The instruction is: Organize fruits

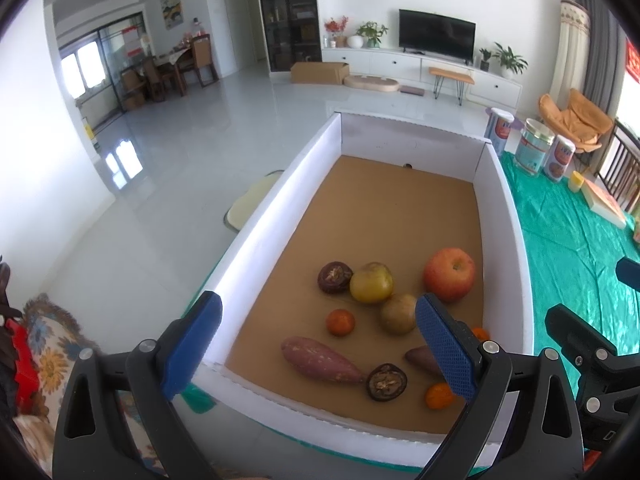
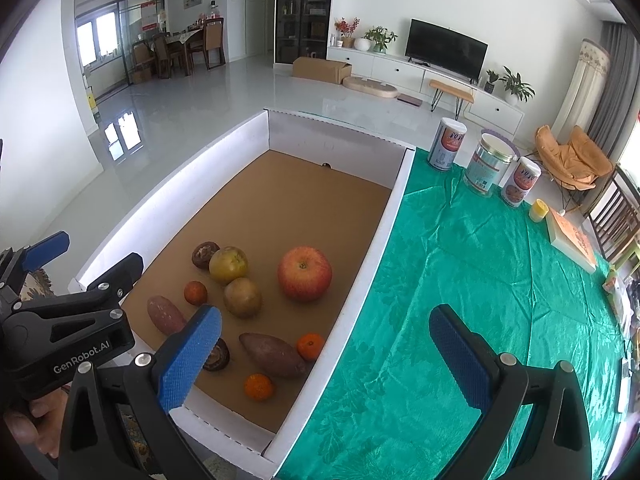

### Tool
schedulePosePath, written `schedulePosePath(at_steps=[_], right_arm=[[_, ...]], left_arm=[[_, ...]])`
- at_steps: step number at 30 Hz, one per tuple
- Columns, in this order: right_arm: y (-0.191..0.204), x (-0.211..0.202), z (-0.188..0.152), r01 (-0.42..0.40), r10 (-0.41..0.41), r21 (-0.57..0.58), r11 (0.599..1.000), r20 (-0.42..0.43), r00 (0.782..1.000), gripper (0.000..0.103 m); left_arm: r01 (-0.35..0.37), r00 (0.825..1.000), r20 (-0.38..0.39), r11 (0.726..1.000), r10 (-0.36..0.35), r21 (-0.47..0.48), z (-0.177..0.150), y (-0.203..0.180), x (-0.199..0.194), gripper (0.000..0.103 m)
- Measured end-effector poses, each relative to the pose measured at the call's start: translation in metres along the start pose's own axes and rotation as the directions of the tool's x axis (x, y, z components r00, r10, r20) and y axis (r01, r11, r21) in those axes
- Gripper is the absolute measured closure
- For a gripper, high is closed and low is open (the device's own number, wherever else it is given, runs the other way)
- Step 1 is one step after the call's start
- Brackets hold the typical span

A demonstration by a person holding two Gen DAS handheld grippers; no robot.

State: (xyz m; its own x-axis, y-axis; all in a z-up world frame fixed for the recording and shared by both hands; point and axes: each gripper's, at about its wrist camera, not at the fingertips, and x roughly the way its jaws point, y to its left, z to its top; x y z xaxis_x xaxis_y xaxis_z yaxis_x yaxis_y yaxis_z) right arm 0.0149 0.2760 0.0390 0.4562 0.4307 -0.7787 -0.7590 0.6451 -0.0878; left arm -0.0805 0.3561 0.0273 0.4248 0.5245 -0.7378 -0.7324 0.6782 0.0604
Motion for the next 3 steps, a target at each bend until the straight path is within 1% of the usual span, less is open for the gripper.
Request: schedulePosePath(at_steps=[3], right_arm=[[-0.0001,0.0002,-0.0001,0.0,0.0,0.0,1.0,0.0,1.0,0.0]], left_arm=[[-0.007,1.0,0.006,1.0,0.007,0.007,0.0006,-0.0014,-0.0014,0.005]])
